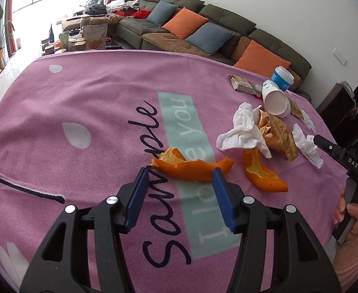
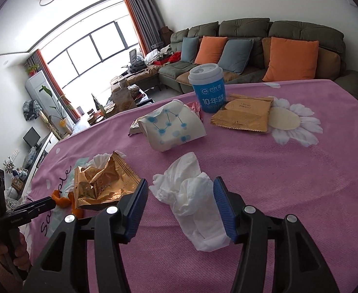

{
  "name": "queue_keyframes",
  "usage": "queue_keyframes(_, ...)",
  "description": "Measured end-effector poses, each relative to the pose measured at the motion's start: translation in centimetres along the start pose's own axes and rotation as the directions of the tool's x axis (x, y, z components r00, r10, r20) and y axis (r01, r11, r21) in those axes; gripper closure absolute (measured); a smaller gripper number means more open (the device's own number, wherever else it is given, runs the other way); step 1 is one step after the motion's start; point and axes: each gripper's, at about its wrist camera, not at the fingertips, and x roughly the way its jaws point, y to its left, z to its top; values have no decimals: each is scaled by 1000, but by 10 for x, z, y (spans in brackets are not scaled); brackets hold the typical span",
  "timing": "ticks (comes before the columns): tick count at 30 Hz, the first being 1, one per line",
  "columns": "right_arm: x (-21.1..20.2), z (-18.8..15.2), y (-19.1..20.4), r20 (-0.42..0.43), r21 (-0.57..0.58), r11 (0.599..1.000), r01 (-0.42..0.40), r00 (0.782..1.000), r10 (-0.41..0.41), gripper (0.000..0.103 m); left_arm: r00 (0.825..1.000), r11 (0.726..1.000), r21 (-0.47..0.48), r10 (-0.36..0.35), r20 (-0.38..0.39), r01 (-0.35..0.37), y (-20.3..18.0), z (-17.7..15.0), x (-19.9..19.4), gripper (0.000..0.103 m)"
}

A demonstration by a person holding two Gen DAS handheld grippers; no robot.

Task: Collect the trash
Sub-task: 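Grasp an orange peel with the left tool while the right tool grasps a white tissue, then carry the orange peel and tissue over the teal bin and open both tools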

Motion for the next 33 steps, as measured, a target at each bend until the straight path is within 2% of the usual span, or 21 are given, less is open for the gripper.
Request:
queue_keyframes(4, 12, 0, 0, -31, -11, 1000, 13, 999, -13, 50, 1000, 1000, 1, -14, -8, 14, -3, 2, 4, 58)
queue_keyframes(6, 16, -1, 2, -55, -9, 1000, 12, 998, -13, 51, 1000, 1000, -3, -19, -10, 19, -2, 3, 5, 66)
queue_keyframes(7, 17, -2, 2, -59, -9, 1000, 15, 998, -15, 53, 1000, 1000, -4, -25, -14, 25, -2, 3, 6, 68)
queue_keyframes(11, 16, -2, 2, -65, -22, 1000, 10, 998, -11, 79, 999, 1000, 6, -27, -21, 27, -3, 3, 8, 82)
queue_keyframes(13, 13, -2, 3, -59, -32, 999, 8, 998, -10, 85, 999, 1000, 3, -28, -20, 28, -3, 3, 8, 84)
queue_keyframes(15, 9, -2, 3, -45, -37, 999, 3, 999, -5, 86, 999, 999, -5, -38, -21, 38, -2, 3, 8, 88)
queue_keyframes(16, 7, -2, 4, -39, -37, 999, -3, 999, 2, 87, 999, 999, -12, -48, -24, 48, -1, 3, 7, 88)
queue_keyframes(17, 4, -2, 4, -33, -35, 999, -12, 999, 11, 87, 998, 998, -24, -54, -26, 53, 0, 4, 7, 81)
queue_keyframes(18, 3, -2, 4, -29, -32, 999, -22, 999, 21, 87, 997, 997, -40, -72, -28, 71, 2, 5, 7, 67)
queue_keyframes(19, 2, -2, 5, -26, -30, 999, -31, 999, 30, 87, 995, 994, -53, -94, -26, 93, 3, 6, 6, 62)
queue_keyframes(21, -1, -2, 7, -19, -29, 998, -48, 999, 47, 87, 996, 994, -64, -87, -23, 86, 2, 9, 5, 51)
queue_keyframes(27, 1, -3, 13, -23, -31, 996, -87, 996, 87, 87, 996, 991, -115, -74, -44, 69, 2, 24, 16, 50)
queue_keyframes(28, 2, -3, 13, -25, -30, 995, -94, 995, 93, 87, 996, 990, -124, -78, -46, 72, 3, 26, 18, 52)
queue_keyframes(29, 2, -3, 14, -27, -31, 995, -98, 995, 97, 87, 996, 989, -130, -79, -48, 72, 3, 27, 19, 62)
queue_keyframes(31, 1, -4, 15, -27, -33, 994, -104, 994, 104, 87, 994, 986, -143, -90, -53, 82, 5, 27, 22, 69)
queue_keyframes(33, -1, -4, 16, -22, -34, 993, -115, 993, 115, 87, 994, 986, -146, -90, -56, 81, 7, 25, 22, 87)
